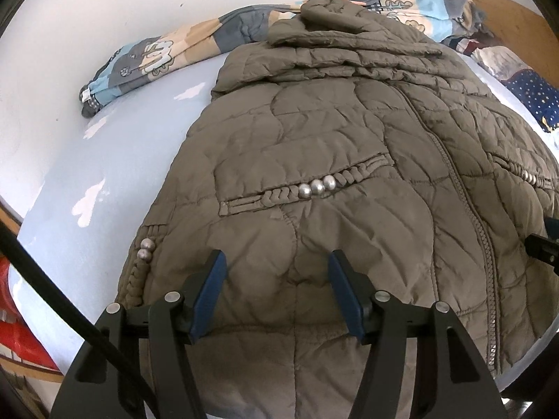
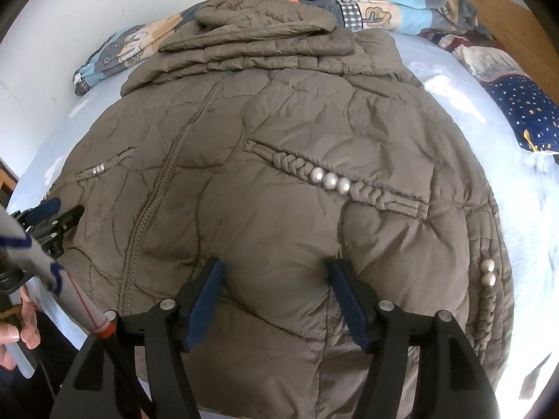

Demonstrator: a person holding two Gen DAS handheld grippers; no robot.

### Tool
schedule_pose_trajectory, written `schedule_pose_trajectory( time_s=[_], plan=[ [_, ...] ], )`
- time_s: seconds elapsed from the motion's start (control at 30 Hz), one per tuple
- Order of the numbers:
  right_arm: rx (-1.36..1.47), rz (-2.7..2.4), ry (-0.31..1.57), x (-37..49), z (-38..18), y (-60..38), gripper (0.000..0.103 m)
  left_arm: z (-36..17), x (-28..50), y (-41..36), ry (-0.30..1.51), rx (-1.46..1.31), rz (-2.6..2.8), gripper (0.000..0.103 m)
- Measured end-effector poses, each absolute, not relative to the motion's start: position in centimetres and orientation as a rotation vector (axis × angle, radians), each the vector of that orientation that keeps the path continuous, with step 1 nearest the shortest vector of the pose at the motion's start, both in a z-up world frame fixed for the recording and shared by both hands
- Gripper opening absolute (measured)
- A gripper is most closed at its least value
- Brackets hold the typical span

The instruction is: Fold large clothes

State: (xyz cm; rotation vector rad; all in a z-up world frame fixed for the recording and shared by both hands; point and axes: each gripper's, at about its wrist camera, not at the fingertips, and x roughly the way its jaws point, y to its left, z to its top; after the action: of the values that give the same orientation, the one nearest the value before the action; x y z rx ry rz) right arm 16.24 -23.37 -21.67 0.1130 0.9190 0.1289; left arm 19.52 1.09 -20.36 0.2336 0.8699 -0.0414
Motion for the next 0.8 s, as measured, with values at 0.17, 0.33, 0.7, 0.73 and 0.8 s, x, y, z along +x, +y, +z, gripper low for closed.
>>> schedule_pose_trajectory(
  time_s=[0.17,0.33,0.7,0.73,0.8],
  plan=[
    [0.108,0.131,0.917,16.3,-21.8,-23.3,0.071,-20.4,19.5,1.0,0.866,0.240,-0.046,0.060],
    [0.104,0.143,0.912,16.1,-21.8,-23.3,0.072,-20.3,19.4,0.9,0.864,0.244,-0.049,0.060],
    [0.184,0.109,0.823,14.1,-19.6,-26.7,0.072,-20.2,19.1,1.1,0.860,0.246,-0.056,0.060],
    [0.191,0.090,0.813,13.8,-19.4,-27.2,0.072,-20.2,19.0,1.1,0.859,0.247,-0.056,0.060],
    [0.230,0.030,0.789,13.2,-19.1,-29.1,0.072,-20.2,19.0,1.0,0.859,0.246,-0.054,0.060]
  ],
)
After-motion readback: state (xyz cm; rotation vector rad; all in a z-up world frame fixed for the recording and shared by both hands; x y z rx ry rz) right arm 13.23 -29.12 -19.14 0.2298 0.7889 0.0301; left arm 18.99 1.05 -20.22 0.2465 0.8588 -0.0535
